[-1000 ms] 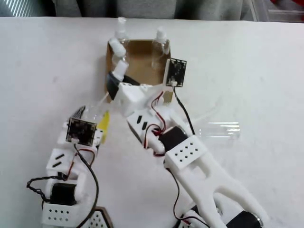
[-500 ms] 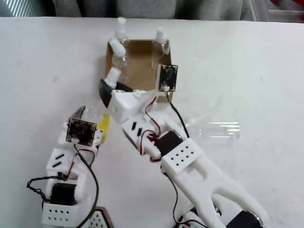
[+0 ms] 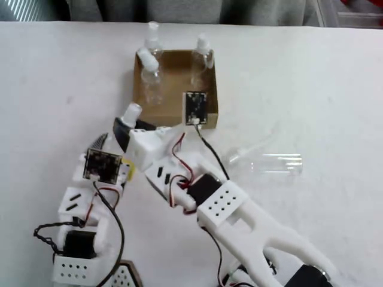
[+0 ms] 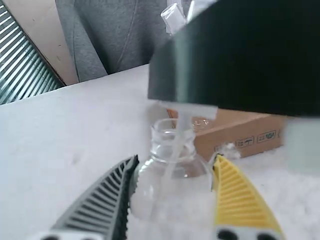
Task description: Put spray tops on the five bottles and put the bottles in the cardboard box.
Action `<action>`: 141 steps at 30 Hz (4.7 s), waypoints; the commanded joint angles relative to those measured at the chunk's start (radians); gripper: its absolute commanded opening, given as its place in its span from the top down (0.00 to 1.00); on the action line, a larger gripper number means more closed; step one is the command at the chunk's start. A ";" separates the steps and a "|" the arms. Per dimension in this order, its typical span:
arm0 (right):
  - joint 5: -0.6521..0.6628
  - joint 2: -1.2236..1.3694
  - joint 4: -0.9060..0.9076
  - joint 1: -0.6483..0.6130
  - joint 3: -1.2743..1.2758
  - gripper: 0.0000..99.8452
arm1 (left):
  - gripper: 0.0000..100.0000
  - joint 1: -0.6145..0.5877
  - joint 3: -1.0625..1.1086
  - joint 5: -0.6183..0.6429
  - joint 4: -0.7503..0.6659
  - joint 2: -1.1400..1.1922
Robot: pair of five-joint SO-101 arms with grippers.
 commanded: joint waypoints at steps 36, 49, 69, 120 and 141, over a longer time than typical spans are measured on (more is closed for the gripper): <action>0.331 -0.013 -0.013 -0.067 -0.006 0.97 | 0.90 0.001 0.002 0.012 0.006 -0.016; 0.330 -0.015 0.038 -0.067 -0.011 0.74 | 0.90 -0.001 0.002 0.012 0.003 -0.018; 0.236 -0.197 0.194 -0.084 0.017 0.64 | 0.90 -0.054 0.000 0.012 -0.003 -0.019; 0.245 -0.427 0.206 0.134 0.187 0.64 | 0.95 -0.674 -0.284 0.539 -0.087 -0.019; 0.247 -0.438 0.366 0.430 0.213 0.64 | 0.95 -0.209 -0.282 0.531 -0.342 -0.016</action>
